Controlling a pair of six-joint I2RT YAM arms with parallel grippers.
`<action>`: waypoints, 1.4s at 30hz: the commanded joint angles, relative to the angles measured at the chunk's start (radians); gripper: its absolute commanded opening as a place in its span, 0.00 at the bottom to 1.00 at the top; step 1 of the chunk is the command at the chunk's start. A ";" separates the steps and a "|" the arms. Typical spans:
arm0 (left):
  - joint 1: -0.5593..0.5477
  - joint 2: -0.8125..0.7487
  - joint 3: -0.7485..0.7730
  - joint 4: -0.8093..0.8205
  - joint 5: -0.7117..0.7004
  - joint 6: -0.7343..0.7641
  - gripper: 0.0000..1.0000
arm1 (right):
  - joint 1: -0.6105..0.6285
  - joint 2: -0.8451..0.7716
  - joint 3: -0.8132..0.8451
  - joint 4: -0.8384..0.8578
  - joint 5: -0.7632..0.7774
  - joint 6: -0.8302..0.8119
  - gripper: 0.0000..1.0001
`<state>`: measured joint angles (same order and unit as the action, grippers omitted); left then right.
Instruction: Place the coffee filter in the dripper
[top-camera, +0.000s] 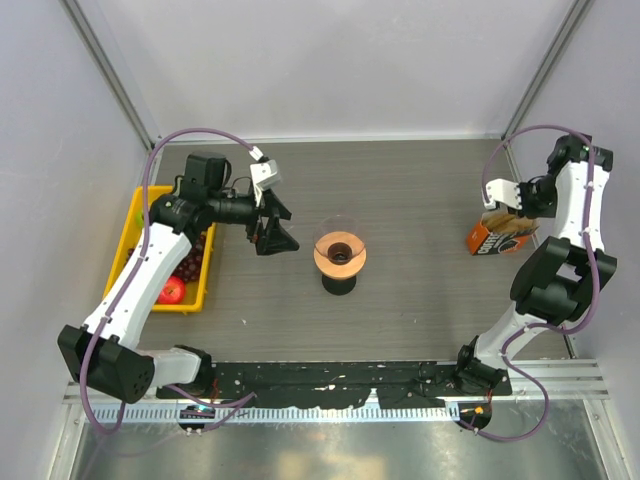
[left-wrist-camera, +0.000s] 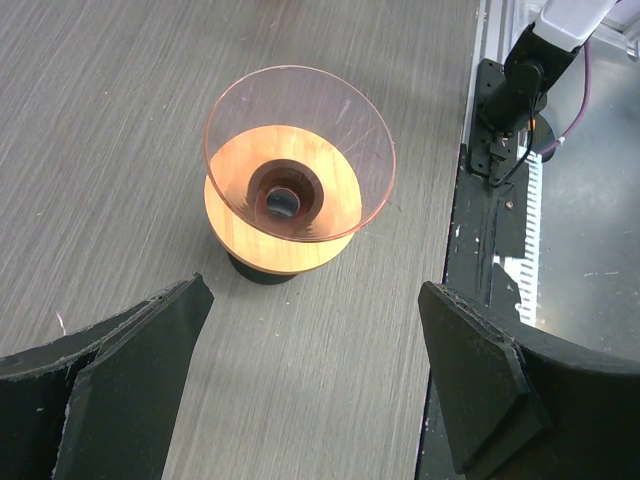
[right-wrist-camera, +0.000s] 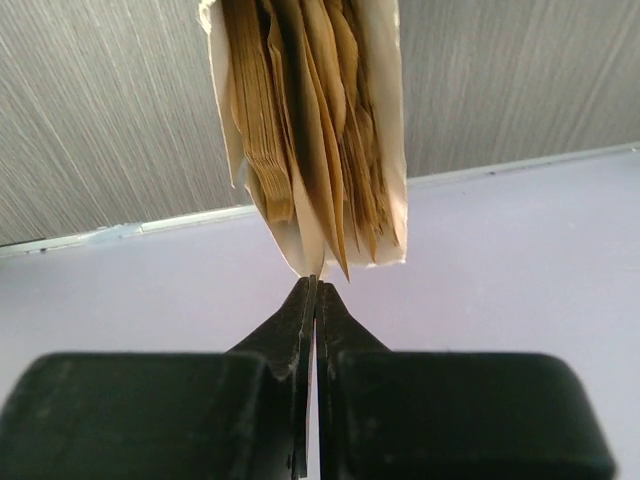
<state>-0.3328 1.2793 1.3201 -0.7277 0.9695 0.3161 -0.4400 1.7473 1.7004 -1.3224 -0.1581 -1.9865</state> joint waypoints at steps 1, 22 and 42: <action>-0.002 -0.001 0.041 0.039 0.026 -0.017 0.97 | -0.006 -0.054 0.080 -0.063 -0.004 -0.021 0.05; -0.002 0.003 0.042 0.067 0.008 -0.055 0.98 | -0.051 -0.179 0.107 -0.136 -0.050 -0.077 0.05; 0.037 0.026 0.172 0.149 -0.123 -0.171 0.99 | 0.000 -0.253 0.336 -0.233 -0.254 0.020 0.05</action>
<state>-0.3283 1.2900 1.3914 -0.6743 0.8848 0.2359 -0.4774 1.5444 1.9362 -1.3502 -0.3389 -1.9877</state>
